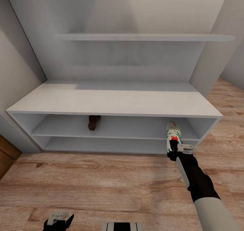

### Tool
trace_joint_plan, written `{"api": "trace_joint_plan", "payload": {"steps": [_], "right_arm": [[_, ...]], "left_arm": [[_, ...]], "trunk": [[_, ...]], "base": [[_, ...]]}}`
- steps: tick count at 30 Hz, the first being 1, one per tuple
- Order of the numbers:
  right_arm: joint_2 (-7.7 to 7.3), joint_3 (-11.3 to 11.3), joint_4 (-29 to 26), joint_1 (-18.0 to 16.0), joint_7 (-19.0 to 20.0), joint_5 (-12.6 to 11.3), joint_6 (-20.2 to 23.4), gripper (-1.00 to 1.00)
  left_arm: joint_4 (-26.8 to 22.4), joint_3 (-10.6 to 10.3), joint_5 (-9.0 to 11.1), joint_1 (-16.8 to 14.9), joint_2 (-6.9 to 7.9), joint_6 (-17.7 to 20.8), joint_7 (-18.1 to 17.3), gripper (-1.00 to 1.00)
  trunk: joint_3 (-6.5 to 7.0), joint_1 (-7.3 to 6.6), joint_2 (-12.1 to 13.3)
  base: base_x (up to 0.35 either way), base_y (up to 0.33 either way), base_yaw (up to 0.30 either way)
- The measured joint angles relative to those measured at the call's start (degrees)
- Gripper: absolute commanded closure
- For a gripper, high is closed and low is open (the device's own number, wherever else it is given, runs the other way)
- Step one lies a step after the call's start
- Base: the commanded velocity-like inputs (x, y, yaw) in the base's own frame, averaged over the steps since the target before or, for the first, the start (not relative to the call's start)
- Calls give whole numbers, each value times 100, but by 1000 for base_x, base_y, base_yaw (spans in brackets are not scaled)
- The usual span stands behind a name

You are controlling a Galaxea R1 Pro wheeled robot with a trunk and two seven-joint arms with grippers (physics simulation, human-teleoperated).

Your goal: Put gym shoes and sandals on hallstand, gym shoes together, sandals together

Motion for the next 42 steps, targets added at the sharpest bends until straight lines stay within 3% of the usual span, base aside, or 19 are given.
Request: {"api": "trace_joint_plan", "payload": {"steps": [9,23,32,42], "right_arm": [[0,7,1,0,0,-2,0,100],[-1,3,0,0,-3,18,-1,100],[0,0,1,0,-8,17,-1,100],[-7,0,1,0,-10,25,0,100]], "left_arm": [[0,0,0,0,-7,10,16,-100],[0,0,0,0,-4,9,10,-100],[0,0,-1,0,-7,24,9,-100],[0,0,0,0,0,7,12,-100]], "trunk": [[0,-2,0],[0,0,0],[-220,24,-12],[-228,21,-12]], "base": [[197,0,0],[23,0,0],[0,0,0],[45,0,0]]}}
